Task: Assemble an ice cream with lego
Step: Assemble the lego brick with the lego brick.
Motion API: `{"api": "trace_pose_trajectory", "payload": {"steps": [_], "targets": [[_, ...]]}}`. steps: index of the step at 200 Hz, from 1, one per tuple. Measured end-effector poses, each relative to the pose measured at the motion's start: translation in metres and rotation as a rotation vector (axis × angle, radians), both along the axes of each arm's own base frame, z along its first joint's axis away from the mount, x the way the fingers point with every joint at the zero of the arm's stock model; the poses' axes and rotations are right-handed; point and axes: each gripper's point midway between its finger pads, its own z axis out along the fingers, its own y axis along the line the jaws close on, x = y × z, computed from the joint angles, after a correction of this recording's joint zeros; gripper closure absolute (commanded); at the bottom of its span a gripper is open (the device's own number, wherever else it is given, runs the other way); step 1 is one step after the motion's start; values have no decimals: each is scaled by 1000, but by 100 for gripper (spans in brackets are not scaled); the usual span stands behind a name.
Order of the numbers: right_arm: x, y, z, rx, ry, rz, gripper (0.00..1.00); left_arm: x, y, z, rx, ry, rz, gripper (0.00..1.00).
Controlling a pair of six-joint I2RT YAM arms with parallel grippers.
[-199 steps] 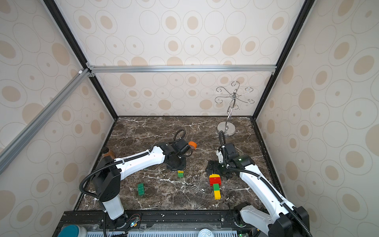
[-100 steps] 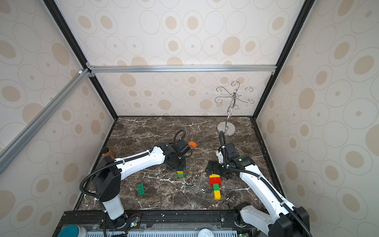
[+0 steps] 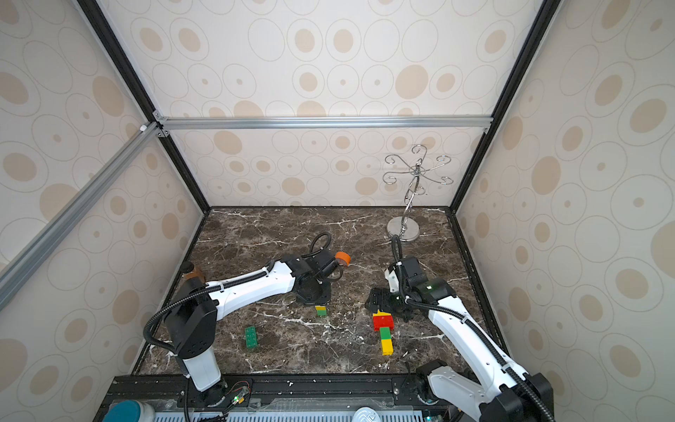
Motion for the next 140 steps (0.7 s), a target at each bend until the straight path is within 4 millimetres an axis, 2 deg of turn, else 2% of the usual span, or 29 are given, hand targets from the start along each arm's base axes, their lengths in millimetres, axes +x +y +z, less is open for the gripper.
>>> {"api": "trace_pose_trajectory", "payload": {"steps": [140], "targets": [[-1,0,4,5,-14,-1,7,7,-6,-4,37,4,-45,93]]}}
